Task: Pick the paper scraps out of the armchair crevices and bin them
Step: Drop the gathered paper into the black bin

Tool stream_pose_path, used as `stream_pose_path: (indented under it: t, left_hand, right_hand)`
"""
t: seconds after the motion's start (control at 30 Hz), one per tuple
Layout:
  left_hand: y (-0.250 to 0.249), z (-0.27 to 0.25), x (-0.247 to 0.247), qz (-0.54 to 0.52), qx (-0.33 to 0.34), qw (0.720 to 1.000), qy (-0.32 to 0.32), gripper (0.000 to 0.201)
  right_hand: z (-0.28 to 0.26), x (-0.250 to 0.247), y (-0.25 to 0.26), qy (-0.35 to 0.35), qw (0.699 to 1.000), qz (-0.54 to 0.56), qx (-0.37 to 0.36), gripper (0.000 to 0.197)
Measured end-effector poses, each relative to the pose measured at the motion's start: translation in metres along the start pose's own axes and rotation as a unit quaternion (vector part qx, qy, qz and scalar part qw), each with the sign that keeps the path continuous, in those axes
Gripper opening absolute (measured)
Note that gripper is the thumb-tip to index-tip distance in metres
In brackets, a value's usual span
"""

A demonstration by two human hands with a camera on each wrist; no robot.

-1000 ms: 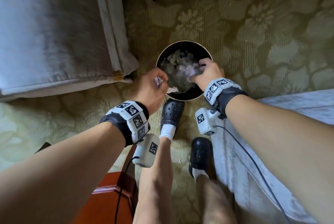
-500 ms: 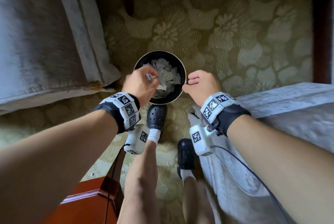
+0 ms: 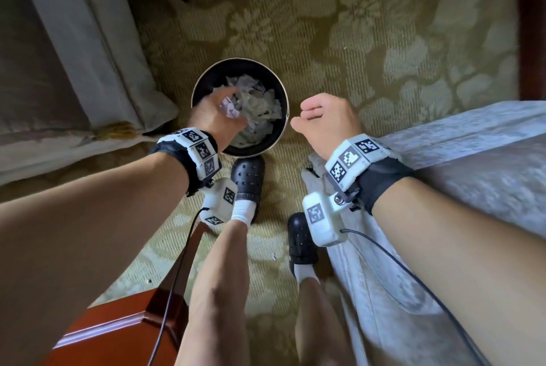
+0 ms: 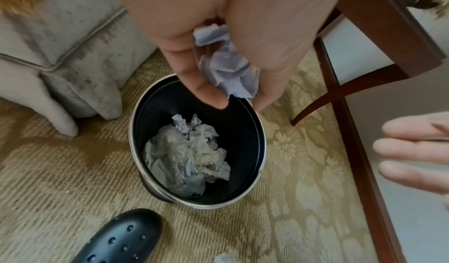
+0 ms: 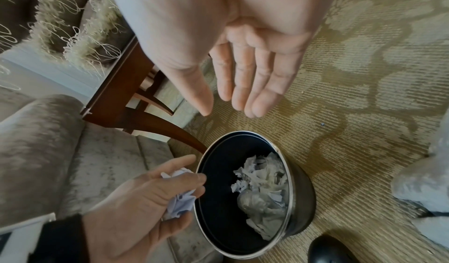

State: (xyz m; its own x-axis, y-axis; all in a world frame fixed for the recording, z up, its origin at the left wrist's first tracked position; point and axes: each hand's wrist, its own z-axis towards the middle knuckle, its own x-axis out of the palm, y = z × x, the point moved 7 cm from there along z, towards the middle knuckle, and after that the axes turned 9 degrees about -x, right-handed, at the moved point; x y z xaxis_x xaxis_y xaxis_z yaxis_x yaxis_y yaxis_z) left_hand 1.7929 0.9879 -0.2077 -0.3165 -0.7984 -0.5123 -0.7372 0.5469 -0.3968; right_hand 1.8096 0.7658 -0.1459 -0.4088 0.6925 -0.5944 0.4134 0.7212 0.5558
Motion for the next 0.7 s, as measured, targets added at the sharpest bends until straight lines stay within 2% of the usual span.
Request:
stream_pose_path:
  t: [0.13,0.33,0.53,0.7]
  left_hand:
    - [-0.001,-0.001,-0.008,-0.004,-0.007,1.000,-0.006,0.071]
    - [-0.002,-0.009,-0.013,-0.020,-0.007,1.000,-0.019,0.078]
    - [-0.013,-0.032,-0.026,0.019,0.000,0.999,-0.038,0.057]
    - [-0.054,-0.082,-0.056,0.055,0.029,0.997,-0.035,0.048]
  right_hand:
    - [0.001,-0.005,0.009,0.001,1.000,0.003,-0.009,0.026]
    - [-0.001,-0.008,0.015,-0.005,1.000,0.000,-0.026,0.025]
    - [-0.012,-0.018,0.031,-0.007,0.999,0.001,-0.044,0.022]
    - [-0.037,-0.058,0.061,-0.011,0.997,-0.011,-0.073,0.021]
